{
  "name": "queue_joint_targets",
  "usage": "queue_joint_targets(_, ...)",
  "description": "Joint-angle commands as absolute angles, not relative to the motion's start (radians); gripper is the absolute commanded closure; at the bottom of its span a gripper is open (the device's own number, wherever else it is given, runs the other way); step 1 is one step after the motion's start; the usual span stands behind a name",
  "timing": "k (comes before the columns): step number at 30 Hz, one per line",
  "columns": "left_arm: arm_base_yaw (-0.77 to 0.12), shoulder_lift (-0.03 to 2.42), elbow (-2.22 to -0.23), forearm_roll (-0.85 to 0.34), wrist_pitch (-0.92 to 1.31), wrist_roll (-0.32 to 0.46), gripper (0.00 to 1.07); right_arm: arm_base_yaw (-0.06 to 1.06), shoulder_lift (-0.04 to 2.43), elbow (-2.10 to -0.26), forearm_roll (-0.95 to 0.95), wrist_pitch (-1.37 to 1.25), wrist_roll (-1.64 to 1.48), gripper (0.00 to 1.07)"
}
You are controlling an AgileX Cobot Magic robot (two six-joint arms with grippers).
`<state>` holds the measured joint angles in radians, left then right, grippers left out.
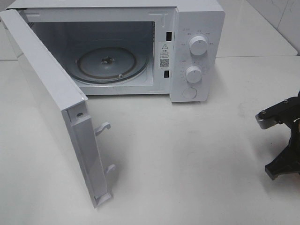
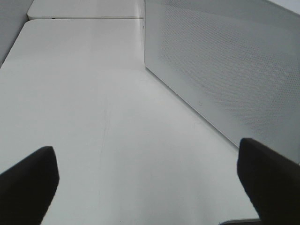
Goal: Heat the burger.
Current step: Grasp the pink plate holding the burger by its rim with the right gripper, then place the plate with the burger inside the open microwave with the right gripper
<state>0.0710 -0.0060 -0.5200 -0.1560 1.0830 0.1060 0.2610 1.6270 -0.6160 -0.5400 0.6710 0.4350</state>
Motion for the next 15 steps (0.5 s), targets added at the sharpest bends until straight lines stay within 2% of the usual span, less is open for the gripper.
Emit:
queue_joint_targets(1,0.074,-0.024,-0.517,-0.158,1.07,0.102,0.1,0.298,1.584,-0.614,-0.601,0.749,0.488,1.07)
queue_joint_targets(15,0.074,-0.024,-0.517,-0.158,1.07,0.102,0.1,0.425,1.448,-0.613,-0.617,0.895,0.473,1.07)
